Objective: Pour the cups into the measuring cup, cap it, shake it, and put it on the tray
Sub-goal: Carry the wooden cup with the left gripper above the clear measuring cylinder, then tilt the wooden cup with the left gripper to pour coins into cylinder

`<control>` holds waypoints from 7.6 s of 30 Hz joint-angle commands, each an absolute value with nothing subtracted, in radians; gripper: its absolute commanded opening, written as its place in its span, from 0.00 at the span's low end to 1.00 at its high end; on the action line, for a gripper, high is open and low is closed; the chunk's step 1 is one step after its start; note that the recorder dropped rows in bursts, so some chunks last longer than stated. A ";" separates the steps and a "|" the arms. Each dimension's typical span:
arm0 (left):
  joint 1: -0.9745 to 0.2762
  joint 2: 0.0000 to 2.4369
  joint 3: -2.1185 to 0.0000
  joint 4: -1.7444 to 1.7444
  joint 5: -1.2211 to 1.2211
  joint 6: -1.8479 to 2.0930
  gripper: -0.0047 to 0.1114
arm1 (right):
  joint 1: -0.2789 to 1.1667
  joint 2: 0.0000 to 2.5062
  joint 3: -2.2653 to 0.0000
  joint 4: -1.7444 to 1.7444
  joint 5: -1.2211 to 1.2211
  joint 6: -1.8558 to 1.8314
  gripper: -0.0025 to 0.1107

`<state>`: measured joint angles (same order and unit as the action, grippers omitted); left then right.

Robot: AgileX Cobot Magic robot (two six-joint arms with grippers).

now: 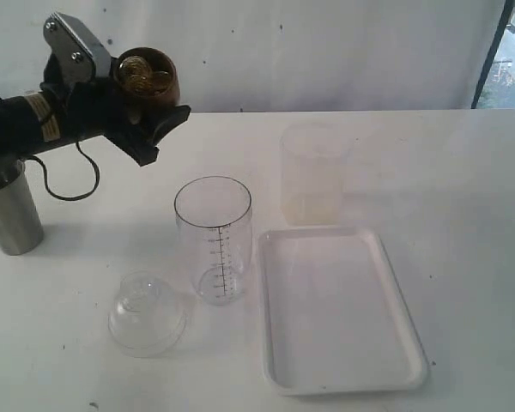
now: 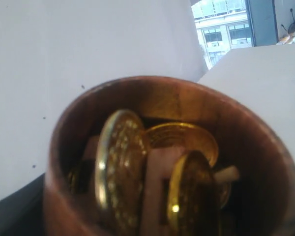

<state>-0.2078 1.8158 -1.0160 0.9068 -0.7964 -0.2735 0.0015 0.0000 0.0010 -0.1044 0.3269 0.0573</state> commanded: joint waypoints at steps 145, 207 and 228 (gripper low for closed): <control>-0.272 1.863 -1.058 1.036 -0.889 0.630 0.04 | 0.001 0.000 0.000 -0.105 0.317 0.065 0.02; -0.305 1.863 -1.058 1.065 -0.863 1.105 0.04 | 0.001 0.000 0.000 -0.105 0.317 0.093 0.02; -0.305 1.827 -1.058 1.068 -0.838 1.212 0.04 | 0.001 0.000 0.000 -0.105 0.317 0.093 0.02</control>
